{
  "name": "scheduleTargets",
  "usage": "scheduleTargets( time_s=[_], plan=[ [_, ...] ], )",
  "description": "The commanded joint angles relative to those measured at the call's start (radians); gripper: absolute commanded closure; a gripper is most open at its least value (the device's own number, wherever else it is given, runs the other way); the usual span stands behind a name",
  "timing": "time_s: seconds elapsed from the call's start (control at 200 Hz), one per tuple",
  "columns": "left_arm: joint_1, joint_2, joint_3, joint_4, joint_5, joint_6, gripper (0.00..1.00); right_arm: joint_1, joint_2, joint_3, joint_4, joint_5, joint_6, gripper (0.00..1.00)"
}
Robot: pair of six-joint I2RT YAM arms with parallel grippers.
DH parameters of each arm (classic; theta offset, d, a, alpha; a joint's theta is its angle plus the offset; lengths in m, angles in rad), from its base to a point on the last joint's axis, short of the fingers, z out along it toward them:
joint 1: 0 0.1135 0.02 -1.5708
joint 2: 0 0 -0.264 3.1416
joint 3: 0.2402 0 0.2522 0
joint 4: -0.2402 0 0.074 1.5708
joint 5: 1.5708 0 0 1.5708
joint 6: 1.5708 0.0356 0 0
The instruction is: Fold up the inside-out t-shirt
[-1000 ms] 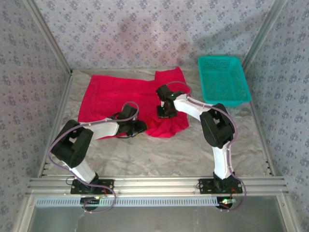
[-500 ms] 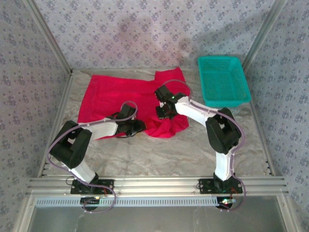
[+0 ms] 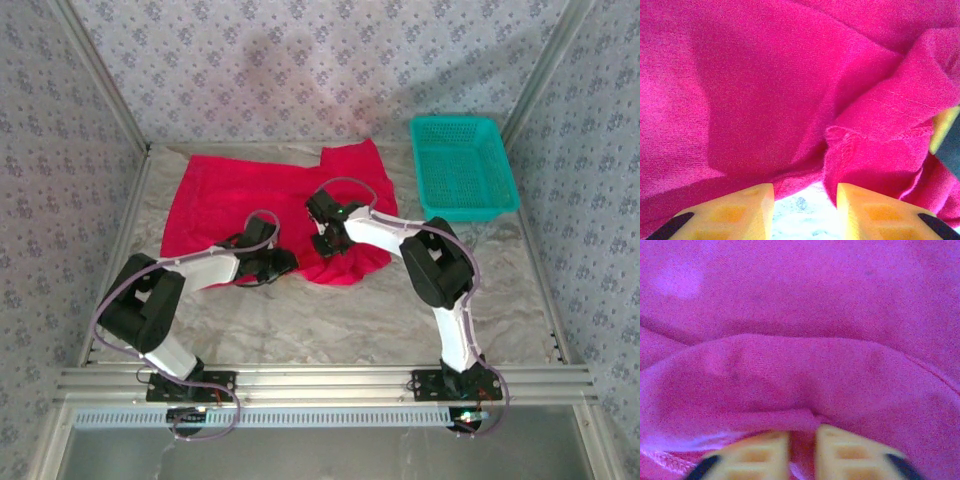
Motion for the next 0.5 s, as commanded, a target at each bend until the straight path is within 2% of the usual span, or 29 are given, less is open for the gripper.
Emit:
scheduleTargets(
  time_s=[0.0,0.15,0.265,0.37,0.5],
  plan=[
    [0.003,-0.021,-0.001,-0.008,0.013,-0.009,0.63,-0.001,-0.019,0.077,-0.072,0.043,-0.030,1.00],
    [0.003,-0.004,0.013,-0.007,0.017,-0.007,0.63,0.007,-0.113,0.094,-0.126,0.037,-0.036,1.00],
    [0.003,0.011,0.023,0.000,0.022,-0.007,0.64,-0.002,-0.190,0.087,-0.156,-0.070,-0.033,1.00],
    [0.003,0.019,0.030,0.003,0.025,-0.009,0.64,-0.052,-0.243,0.060,-0.133,-0.285,-0.006,1.00],
    [0.003,0.022,0.031,0.009,0.031,-0.012,0.65,-0.179,-0.236,-0.004,0.025,-0.691,0.117,1.00]
  ],
)
